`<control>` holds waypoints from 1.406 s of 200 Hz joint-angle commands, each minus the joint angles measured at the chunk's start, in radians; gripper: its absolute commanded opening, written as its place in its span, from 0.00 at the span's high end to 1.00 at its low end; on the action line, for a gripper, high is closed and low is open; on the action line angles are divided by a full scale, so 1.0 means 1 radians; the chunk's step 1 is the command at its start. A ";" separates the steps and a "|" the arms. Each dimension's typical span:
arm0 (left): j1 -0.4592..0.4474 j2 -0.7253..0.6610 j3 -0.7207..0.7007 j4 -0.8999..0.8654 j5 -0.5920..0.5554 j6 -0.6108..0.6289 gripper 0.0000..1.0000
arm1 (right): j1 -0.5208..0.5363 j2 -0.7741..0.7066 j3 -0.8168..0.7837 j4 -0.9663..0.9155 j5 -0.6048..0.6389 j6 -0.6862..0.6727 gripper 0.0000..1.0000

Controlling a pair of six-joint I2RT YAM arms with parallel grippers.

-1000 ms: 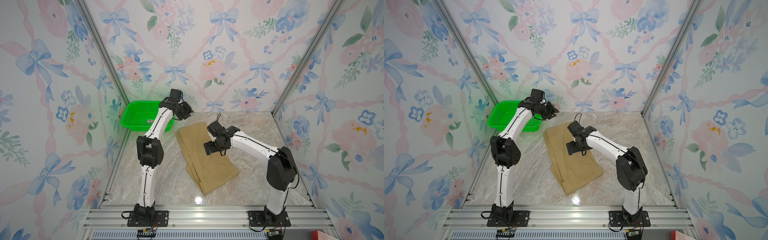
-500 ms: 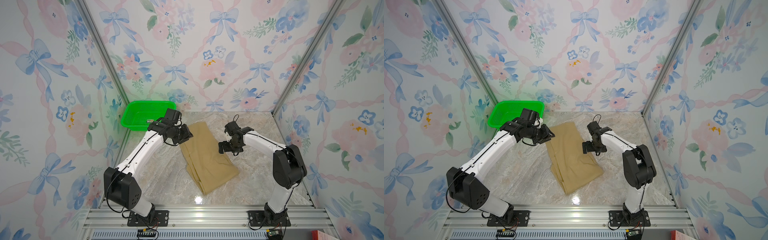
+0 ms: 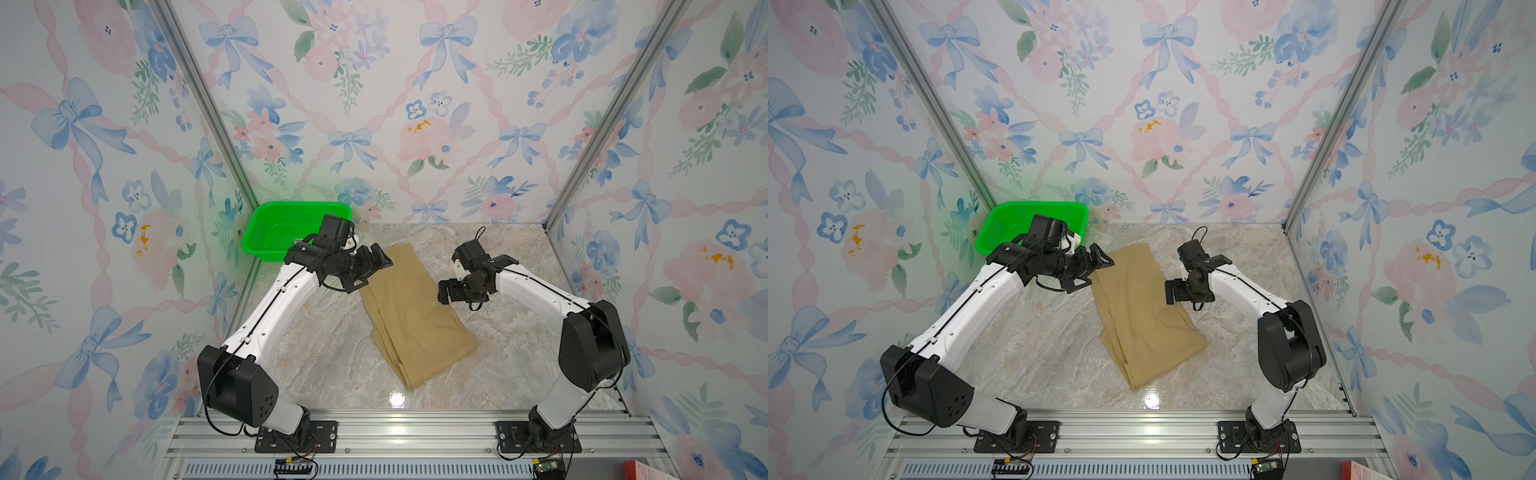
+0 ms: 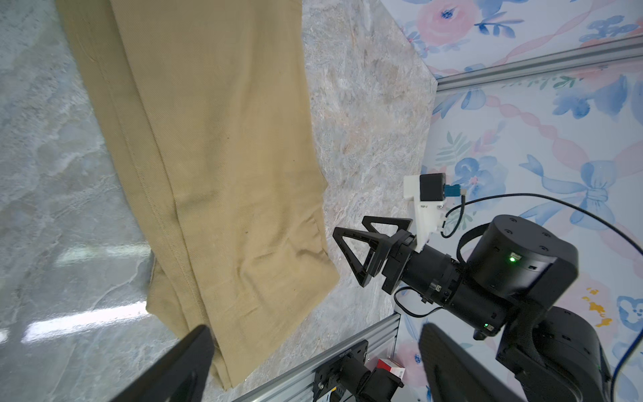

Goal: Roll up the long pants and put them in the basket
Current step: Adjust the long pant at the center of the board.

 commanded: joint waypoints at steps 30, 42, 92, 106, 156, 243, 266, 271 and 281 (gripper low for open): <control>0.009 0.263 0.042 -0.010 0.032 0.034 0.01 | 0.000 0.114 0.025 -0.046 0.032 -0.020 0.00; 0.006 0.372 0.090 -0.013 0.050 0.048 0.01 | 0.001 0.145 0.025 -0.054 0.033 -0.025 0.00; -0.001 0.731 0.365 -0.078 -0.001 0.060 0.01 | 0.008 0.196 -0.020 -0.054 0.053 0.002 0.00; -0.001 0.821 0.466 -0.123 -0.020 0.073 0.01 | 0.017 0.202 -0.024 -0.068 0.059 0.005 0.00; 0.019 1.120 0.931 -0.338 -0.109 0.065 0.01 | 0.088 0.178 -0.038 -0.135 0.072 0.040 0.00; 0.109 1.259 1.164 -0.255 -0.101 -0.016 0.01 | 0.251 0.238 0.050 -0.191 0.001 0.119 0.00; 0.122 1.257 1.193 -0.145 -0.072 -0.020 0.01 | 0.302 0.281 0.113 -0.213 -0.023 0.139 0.00; 0.125 1.261 1.208 -0.128 -0.071 -0.026 0.01 | 0.310 0.288 0.123 -0.211 -0.038 0.145 0.00; 0.130 1.271 1.240 -0.096 -0.060 -0.042 0.01 | 0.323 0.303 0.144 -0.209 -0.065 0.156 0.00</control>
